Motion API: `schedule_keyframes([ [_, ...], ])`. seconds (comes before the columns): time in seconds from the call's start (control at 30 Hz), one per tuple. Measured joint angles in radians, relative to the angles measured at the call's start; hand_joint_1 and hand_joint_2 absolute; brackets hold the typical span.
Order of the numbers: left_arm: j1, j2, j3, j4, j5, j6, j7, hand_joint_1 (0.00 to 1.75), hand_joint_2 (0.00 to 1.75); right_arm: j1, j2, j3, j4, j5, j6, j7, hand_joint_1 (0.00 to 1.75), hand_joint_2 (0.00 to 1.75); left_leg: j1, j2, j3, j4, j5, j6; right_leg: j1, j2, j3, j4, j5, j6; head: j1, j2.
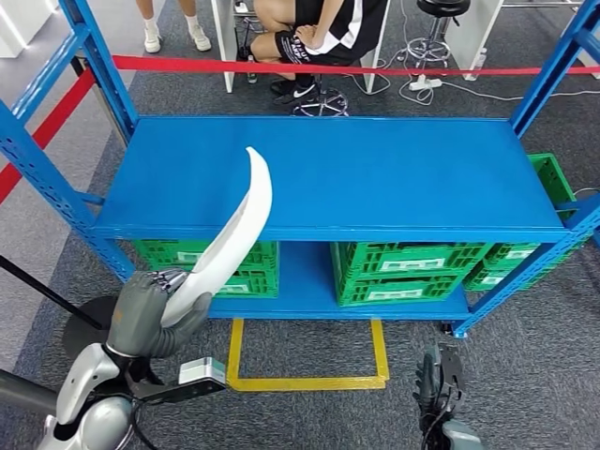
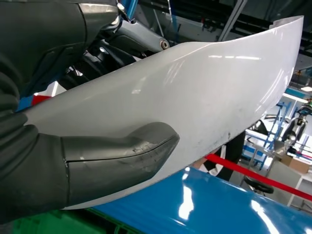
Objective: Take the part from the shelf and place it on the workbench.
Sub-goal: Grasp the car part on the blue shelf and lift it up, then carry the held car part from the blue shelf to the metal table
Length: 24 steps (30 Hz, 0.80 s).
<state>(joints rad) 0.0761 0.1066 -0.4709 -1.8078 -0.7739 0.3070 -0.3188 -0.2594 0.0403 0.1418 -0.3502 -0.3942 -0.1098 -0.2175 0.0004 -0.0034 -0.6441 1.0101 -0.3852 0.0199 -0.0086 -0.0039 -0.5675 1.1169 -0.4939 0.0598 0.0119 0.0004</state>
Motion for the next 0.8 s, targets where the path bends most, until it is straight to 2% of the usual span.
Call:
schedule_keyframes([
  [0.03, 0.015, 0.000, 0.008, -0.011, 0.001, 0.002, -0.003, 1.75, 1.75, 0.000, -0.001, -0.002, -0.006, 0.003, 0.001, 0.000, 0.00, 0.00, -0.001, 0.003, -0.003, 0.000, 0.007, -0.005, 0.003, -0.004, 0.034, -0.055, -0.008, -0.004, -0.001, 0.000],
  [0.07, 0.030, -0.001, 0.015, -0.022, 0.000, 0.004, -0.005, 1.75, 1.75, 0.001, -0.001, -0.003, -0.011, 0.006, 0.001, 0.001, 0.00, 0.00, -0.001, 0.006, -0.004, 0.000, 0.014, -0.011, 0.007, -0.006, 0.050, -0.087, -0.018, -0.009, -0.002, 0.000],
  [0.13, 0.058, -0.004, 0.025, -0.043, -0.005, 0.005, -0.006, 1.75, 1.75, 0.009, -0.002, -0.005, -0.018, 0.009, 0.002, 0.003, 0.00, 0.00, 0.001, 0.011, -0.005, -0.003, 0.025, -0.024, 0.009, -0.002, 0.044, -0.098, -0.011, -0.024, -0.002, 0.000],
  [0.17, 0.069, -0.006, 0.029, -0.052, -0.007, 0.005, -0.005, 1.75, 1.75, 0.013, -0.002, -0.006, -0.020, 0.010, 0.003, 0.004, 0.00, 0.00, 0.002, 0.011, -0.008, 0.000, 0.017, -0.031, 0.008, 0.000, 0.041, -0.100, -0.002, -0.033, -0.001, 0.000],
  [0.2, 0.077, -0.008, 0.033, -0.060, -0.008, 0.004, -0.004, 1.75, 1.75, 0.016, -0.002, -0.006, -0.023, 0.011, 0.004, 0.005, 0.00, 0.00, 0.003, 0.010, -0.015, 0.015, -0.008, -0.037, 0.006, 0.001, 0.035, -0.102, 0.010, -0.042, -0.002, 0.000],
  [0.23, 0.082, -0.009, 0.037, -0.066, -0.008, 0.004, -0.002, 1.75, 1.75, 0.018, -0.002, -0.007, -0.025, 0.011, 0.005, 0.005, 0.00, 0.00, 0.003, 0.008, -0.028, 0.051, -0.051, -0.042, 0.004, 0.003, 0.026, -0.104, 0.023, -0.049, -0.004, 0.000],
  [0.3, 0.087, -0.011, 0.042, -0.075, -0.008, 0.004, -0.002, 1.75, 1.75, 0.021, -0.003, -0.009, -0.029, 0.011, 0.005, 0.005, 0.00, 0.00, 0.004, 0.007, -0.061, 0.173, -0.151, -0.049, 0.003, 0.009, -0.004, -0.104, 0.049, -0.056, -0.005, 0.000],
  [0.33, 0.089, -0.011, 0.044, -0.077, -0.008, 0.003, -0.002, 1.75, 1.75, 0.023, -0.003, -0.011, -0.030, 0.011, 0.005, 0.005, 0.00, 0.00, 0.005, 0.007, -0.071, 0.232, -0.179, -0.051, 0.003, 0.014, -0.021, -0.103, 0.063, -0.055, -0.005, 0.000],
  [0.37, 0.091, -0.012, 0.045, -0.079, -0.009, 0.003, -0.002, 1.75, 1.75, 0.025, -0.003, -0.012, -0.031, 0.011, 0.005, 0.006, 0.00, 0.00, 0.005, 0.007, -0.069, 0.267, -0.185, -0.052, 0.003, 0.019, -0.038, -0.103, 0.075, -0.053, -0.005, 0.000],
  [0.4, 0.092, -0.012, 0.046, -0.080, -0.009, 0.003, -0.002, 1.75, 1.75, 0.028, -0.003, -0.012, -0.032, 0.012, 0.005, 0.006, 0.00, 0.00, 0.006, 0.006, -0.053, 0.270, -0.171, -0.052, 0.002, 0.025, -0.054, -0.102, 0.087, -0.050, -0.006, 0.000],
  [0.43, 0.093, -0.013, 0.047, -0.081, -0.009, 0.003, -0.002, 1.75, 1.75, 0.030, -0.003, -0.013, -0.032, 0.013, 0.004, 0.007, 0.00, 0.00, 0.006, 0.004, -0.021, 0.241, -0.146, -0.050, 0.001, 0.032, -0.069, -0.102, 0.099, -0.047, -0.005, 0.000],
  [0.47, 0.094, -0.013, 0.049, -0.081, -0.009, 0.004, -0.002, 1.75, 1.75, 0.031, -0.003, -0.013, -0.033, 0.013, 0.003, 0.007, 0.00, 0.00, 0.007, -0.006, 0.025, 0.186, -0.124, -0.048, 0.000, 0.039, -0.083, -0.101, 0.112, -0.043, -0.005, 0.000],
  [0.53, 0.094, -0.016, 0.053, -0.082, -0.007, 0.005, -0.003, 1.75, 1.75, 0.031, -0.003, -0.015, -0.036, 0.013, 0.000, 0.006, 0.00, 0.00, 0.009, -0.044, 0.120, 0.053, -0.120, -0.039, 0.000, 0.055, -0.108, -0.099, 0.136, -0.031, -0.005, 0.000],
  [0.57, 0.095, -0.018, 0.055, -0.084, -0.004, 0.007, -0.004, 1.75, 1.75, 0.031, -0.004, -0.017, -0.038, 0.013, 0.000, 0.005, 0.00, 0.00, 0.009, -0.058, 0.149, 0.007, -0.128, -0.034, 0.000, 0.064, -0.116, -0.100, 0.149, -0.025, -0.005, 0.000],
  [0.6, 0.097, -0.020, 0.057, -0.085, -0.001, 0.008, -0.005, 1.75, 1.75, 0.031, -0.004, -0.021, -0.040, 0.012, 0.000, 0.004, 0.00, 0.00, 0.008, -0.062, 0.160, -0.016, -0.134, -0.028, 0.000, 0.073, -0.121, -0.105, 0.162, -0.019, -0.004, 0.000],
  [0.63, 0.098, -0.023, 0.060, -0.086, 0.002, 0.008, -0.006, 1.75, 1.75, 0.034, -0.008, -0.025, -0.041, 0.010, 0.000, 0.003, 0.00, 0.00, 0.008, -0.053, 0.157, -0.022, -0.129, -0.021, -0.001, 0.082, -0.125, -0.111, 0.177, -0.012, -0.004, 0.000],
  [0.67, 0.099, -0.025, 0.063, -0.086, 0.006, 0.009, -0.006, 1.75, 1.75, 0.038, -0.011, -0.029, -0.041, 0.009, 0.000, 0.003, 0.00, 0.00, 0.008, -0.042, 0.150, -0.023, -0.119, -0.014, -0.001, 0.080, -0.129, -0.114, 0.179, -0.007, -0.004, 0.000],
  [0.7, 0.100, -0.028, 0.065, -0.086, 0.010, 0.009, -0.007, 1.75, 1.75, 0.043, -0.014, -0.033, -0.042, 0.008, 0.002, 0.004, 0.00, 0.00, 0.008, -0.031, 0.142, -0.023, -0.109, -0.005, -0.001, 0.069, -0.137, -0.104, 0.162, -0.001, -0.002, 0.000],
  [0.73, 0.101, -0.031, 0.068, -0.086, 0.016, 0.010, -0.007, 1.75, 1.75, 0.046, -0.016, -0.037, -0.042, 0.008, 0.003, 0.005, 0.00, 0.00, 0.008, -0.019, 0.131, -0.025, -0.097, 0.002, 0.000, 0.052, -0.149, -0.073, 0.126, 0.003, 0.000, 0.000],
  [0.8, 0.105, -0.037, 0.072, -0.086, 0.029, 0.013, -0.007, 1.75, 1.75, 0.049, -0.017, -0.044, -0.044, 0.009, 0.004, 0.007, 0.00, 0.00, 0.006, 0.002, 0.107, -0.024, -0.077, 0.010, 0.000, 0.019, -0.179, 0.048, 0.020, 0.008, 0.005, 0.000],
])
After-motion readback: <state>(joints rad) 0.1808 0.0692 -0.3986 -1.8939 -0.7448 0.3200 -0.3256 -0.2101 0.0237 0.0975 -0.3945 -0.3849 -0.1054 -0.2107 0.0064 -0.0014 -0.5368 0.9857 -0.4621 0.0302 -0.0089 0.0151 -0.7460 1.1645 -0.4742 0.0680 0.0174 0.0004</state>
